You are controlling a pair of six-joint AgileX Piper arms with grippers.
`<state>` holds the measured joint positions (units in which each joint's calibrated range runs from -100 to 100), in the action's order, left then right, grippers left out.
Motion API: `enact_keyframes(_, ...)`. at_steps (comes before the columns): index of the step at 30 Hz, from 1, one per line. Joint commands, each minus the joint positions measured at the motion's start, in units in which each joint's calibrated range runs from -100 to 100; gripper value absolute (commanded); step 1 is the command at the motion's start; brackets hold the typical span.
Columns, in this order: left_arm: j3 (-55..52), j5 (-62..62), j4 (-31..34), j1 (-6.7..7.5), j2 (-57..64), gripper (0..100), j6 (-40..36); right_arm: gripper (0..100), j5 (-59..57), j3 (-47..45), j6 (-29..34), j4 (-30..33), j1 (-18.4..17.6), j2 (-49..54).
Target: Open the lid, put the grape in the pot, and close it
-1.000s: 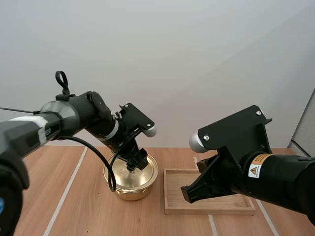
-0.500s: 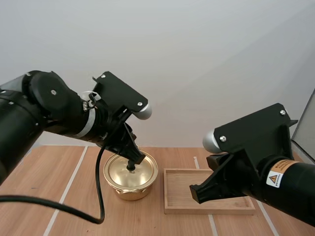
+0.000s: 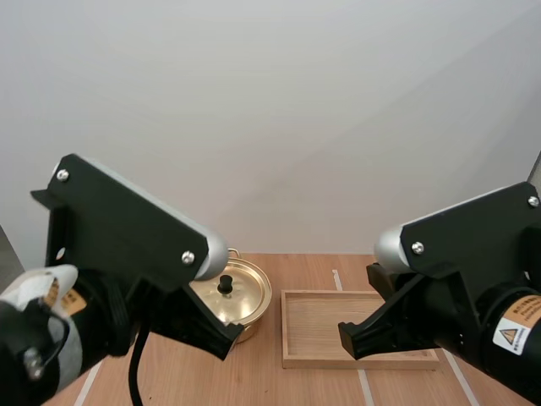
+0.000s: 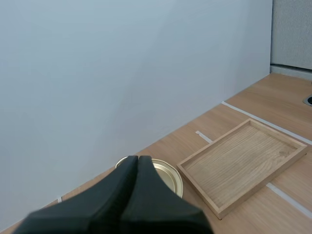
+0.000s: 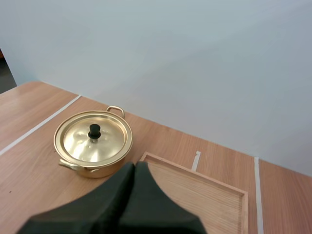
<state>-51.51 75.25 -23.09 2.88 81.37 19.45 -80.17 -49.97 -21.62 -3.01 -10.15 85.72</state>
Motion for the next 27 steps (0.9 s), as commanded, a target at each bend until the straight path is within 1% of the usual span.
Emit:
enact_keyframes(1, -2.7, -6.1, -0.2, 0.16, 5.9, 0, -2.8, 0, 4.8, -0.1, 0.6, 0.3, 1.6, 2.4)
enact_keyframes(5, -6.1, -13.3, -0.2, 0.16, 11.4, 0, -7.5, 0, 8.6, -0.1, 0.6, -1.1, 4.5, 5.6)
enact_keyframes(8, -8.7, -15.6, 0.3, 0.01, 14.9, 0, -7.7, 0, 13.4, -1.2, 0.6, -1.9, 6.1, 8.8)
enact_keyframes(11, -10.4, -16.8, 0.6, -0.69, 17.3, 0, -7.7, 0, 20.1, -5.5, 0.4, -1.9, 6.9, 12.1)
enact_keyframes(12, -10.7, -17.5, 0.6, -0.89, 17.5, 0, -7.8, 0, 20.5, -6.2, 0.4, -1.9, 7.0, 12.7)
enact_keyframes(13, -11.3, -19.2, 0.6, -1.39, 18.5, 0, -7.9, 0, 23.9, -9.5, 0.4, -1.9, 7.2, 14.1)
enact_keyframes(14, -11.7, -20.0, 0.6, -1.6, 18.6, 0, -8.3, 0, 25.3, -11.3, 0.4, -1.9, 7.2, 14.3)
enact_keyframes(16, -12.9, -24.2, 0.6, -2.46, 18.6, 0, -9.6, 0, 28.8, -15.8, 0.4, -1.9, 7.2, 14.3)
enact_keyframes(17, -13.7, -24.8, 1.1, -3.03, 18.6, 0, -9.6, 0, 31.8, -18.6, 0.4, -1.9, 7.2, 14.3)
enact_keyframes(18, -14.0, -24.3, 1.6, -3.29, 18.6, 0, -9.6, 0, 35.2, -21.1, 0.4, -1.9, 7.2, 14.3)
enact_keyframes(19, -14.5, -22.0, 3.5, -3.62, 18.6, 0, -9.6, 0, 37.8, -23.0, 0.4, -1.4, 7.2, 14.3)
enact_keyframes(20, -15.1, -19.4, 5.2, -3.78, 18.6, 0, -9.6, 0, 41.0, -25.4, 0.4, -1.0, 7.2, 14.3)
enact_keyframes(22, -17.0, -19.5, 7.0, -3.78, 18.6, 0, -9.6, 0, 47.1, -29.7, 0.4, -0.8, 7.2, 14.3)
enact_keyframes(26, -22.9, -25.8, 7.2, -3.78, 18.6, 0, -9.6, 0, 56.5, -36.7, 0.4, 0.0, 7.2, 14.3)
enact_keyframes(27, -25.9, -31.8, 7.1, -3.78, 18.6, 0, -9.6, 0, 58.8, -38.6, 0.4, 0.0, 7.2, 14.3)
